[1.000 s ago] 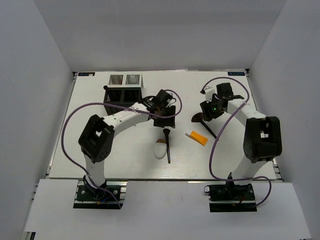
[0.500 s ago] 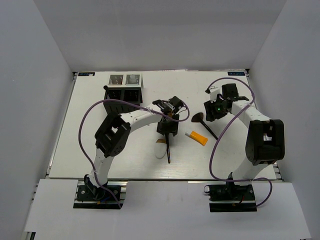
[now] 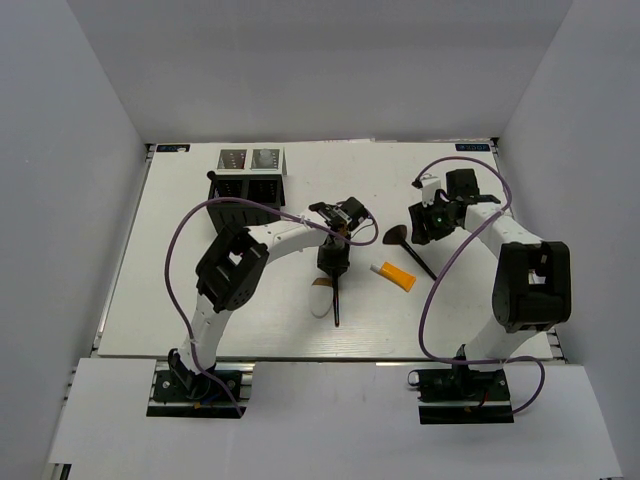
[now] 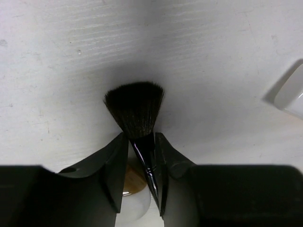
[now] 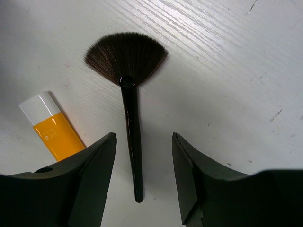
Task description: Organize the makeup
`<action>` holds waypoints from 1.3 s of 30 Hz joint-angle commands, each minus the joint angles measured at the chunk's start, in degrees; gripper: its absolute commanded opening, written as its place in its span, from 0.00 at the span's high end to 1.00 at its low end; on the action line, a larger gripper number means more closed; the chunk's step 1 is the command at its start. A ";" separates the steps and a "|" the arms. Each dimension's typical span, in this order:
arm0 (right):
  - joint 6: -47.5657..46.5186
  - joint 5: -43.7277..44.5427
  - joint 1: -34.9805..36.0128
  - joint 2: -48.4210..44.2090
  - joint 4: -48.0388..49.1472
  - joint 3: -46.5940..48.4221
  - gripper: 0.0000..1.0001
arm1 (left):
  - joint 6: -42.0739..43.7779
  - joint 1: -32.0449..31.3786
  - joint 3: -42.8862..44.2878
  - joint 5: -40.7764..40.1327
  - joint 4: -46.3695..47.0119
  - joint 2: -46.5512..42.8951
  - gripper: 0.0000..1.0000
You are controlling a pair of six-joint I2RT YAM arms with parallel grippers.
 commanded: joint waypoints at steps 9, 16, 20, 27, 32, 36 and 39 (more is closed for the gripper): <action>0.80 -2.08 -0.53 -3.28 0.60 -0.82 0.43 | 0.19 1.07 0.23 0.73 5.44 -2.82 0.86; 0.62 -2.43 -0.71 -3.73 0.95 -1.26 0.43 | 0.72 4.32 4.96 -2.69 9.24 -15.73 1.00; 0.62 -2.78 -0.80 -3.81 1.22 -1.52 0.43 | -0.25 7.84 4.97 -9.71 10.47 -22.51 1.00; 0.36 -3.31 -0.62 -3.73 1.74 -1.70 0.43 | 4.22 14.69 -6.78 -34.84 20.12 -37.36 1.00; 0.45 -4.10 -0.53 -2.94 1.48 -0.99 0.44 | 13.18 19.00 -10.32 -47.95 32.16 -40.19 1.00; 0.54 -4.63 -0.36 -2.58 1.13 -0.29 0.43 | 21.27 22.34 -13.40 -51.47 44.63 -38.17 1.00; 0.45 -4.36 -0.45 -3.02 1.04 -0.55 0.44 | 23.48 25.06 -12.53 -52.62 46.77 -34.22 1.00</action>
